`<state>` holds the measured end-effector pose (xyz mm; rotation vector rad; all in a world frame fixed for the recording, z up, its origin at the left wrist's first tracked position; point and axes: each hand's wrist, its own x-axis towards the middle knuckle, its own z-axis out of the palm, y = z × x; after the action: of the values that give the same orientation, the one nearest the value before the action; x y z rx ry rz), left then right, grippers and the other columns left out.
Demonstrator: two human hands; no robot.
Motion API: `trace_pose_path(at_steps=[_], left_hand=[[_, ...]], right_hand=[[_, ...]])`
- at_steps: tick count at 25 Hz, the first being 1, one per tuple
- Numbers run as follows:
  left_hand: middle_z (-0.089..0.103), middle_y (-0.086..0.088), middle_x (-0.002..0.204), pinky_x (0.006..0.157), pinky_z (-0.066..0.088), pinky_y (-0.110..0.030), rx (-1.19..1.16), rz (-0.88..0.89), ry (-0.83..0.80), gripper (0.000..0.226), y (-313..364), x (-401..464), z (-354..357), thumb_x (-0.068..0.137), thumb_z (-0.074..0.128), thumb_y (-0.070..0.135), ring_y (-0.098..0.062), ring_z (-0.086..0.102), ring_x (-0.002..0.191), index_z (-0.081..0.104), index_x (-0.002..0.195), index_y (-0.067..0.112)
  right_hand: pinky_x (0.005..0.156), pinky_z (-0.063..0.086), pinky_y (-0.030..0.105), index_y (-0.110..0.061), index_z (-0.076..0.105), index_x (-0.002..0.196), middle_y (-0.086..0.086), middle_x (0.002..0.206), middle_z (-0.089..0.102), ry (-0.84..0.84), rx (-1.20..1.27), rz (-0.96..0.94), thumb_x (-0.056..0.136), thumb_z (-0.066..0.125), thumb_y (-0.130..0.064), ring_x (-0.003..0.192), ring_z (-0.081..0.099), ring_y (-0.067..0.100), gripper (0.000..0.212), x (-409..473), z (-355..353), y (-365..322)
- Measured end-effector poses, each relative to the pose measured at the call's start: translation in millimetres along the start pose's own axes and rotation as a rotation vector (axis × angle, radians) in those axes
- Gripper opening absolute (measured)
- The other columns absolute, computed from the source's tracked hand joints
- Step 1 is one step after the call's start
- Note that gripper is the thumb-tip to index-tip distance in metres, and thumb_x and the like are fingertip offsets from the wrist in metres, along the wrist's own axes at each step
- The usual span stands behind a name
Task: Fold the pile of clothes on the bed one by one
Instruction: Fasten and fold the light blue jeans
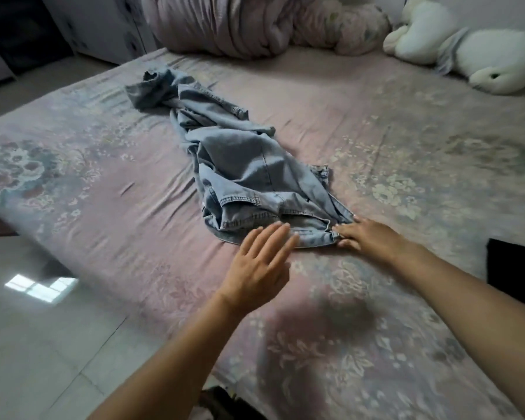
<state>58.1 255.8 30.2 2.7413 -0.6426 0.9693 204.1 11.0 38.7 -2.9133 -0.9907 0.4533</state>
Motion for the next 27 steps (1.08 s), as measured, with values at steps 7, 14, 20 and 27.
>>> trace_pose_path(at_steps=[7, 14, 20, 27], left_hand=[[0.04, -0.001, 0.132, 0.1, 0.032, -0.053, 0.137, 0.001, -0.273, 0.063, -21.6, -32.9, 6.4, 0.077, 0.06, 0.051, -0.031, 0.04, 0.123, 0.041, 0.132, 0.027], [0.051, -0.016, 0.131, 0.093, 0.048, -0.038, -0.248, 0.112, -0.157, 0.048, 33.0, -4.2, 3.7, 0.09, 0.056, 0.028, -0.03, 0.054, 0.113, 0.047, 0.133, 0.009], [0.059, -0.014, 0.126, 0.097, 0.043, -0.027, -0.483, -0.133, -0.255, 0.036, 46.0, 12.2, 8.0, 0.085, 0.056, 0.002, -0.027, 0.059, 0.113, 0.061, 0.121, 0.0], [0.07, -0.008, 0.091, 0.079, 0.045, -0.015, -0.608, -0.284, 0.03, 0.027, 38.0, 71.9, -28.2, 0.077, 0.066, 0.002, -0.005, 0.057, 0.089, 0.07, 0.104, 0.001]], right_hand=[[0.105, 0.029, 0.016, -0.018, 0.062, 0.125, -0.006, 0.131, 0.058, 0.198, 0.08, -0.031, 0.094, 0.036, -0.051, 0.128, 0.046, 0.015, 0.052, -147.4, 36.6, 7.8], [0.081, 0.048, 0.021, -0.02, 0.077, 0.09, -0.006, 0.091, 0.075, 0.348, -0.036, -0.073, 0.098, 0.017, -0.059, 0.083, 0.07, 0.008, 0.072, -223.0, 53.8, 3.9], [0.093, 0.04, 0.034, -0.013, 0.057, 0.121, 0.004, 0.117, 0.058, 0.187, 0.026, 0.012, 0.089, 0.051, -0.054, 0.114, 0.051, 0.023, 0.053, -138.5, 20.1, -84.7], [0.055, 0.028, 0.03, -0.013, 0.058, 0.064, -0.002, 0.058, 0.046, 0.281, 0.691, 0.266, 0.084, 0.07, -0.03, 0.061, 0.044, 0.014, 0.029, -118.7, -55.8, -73.9]])
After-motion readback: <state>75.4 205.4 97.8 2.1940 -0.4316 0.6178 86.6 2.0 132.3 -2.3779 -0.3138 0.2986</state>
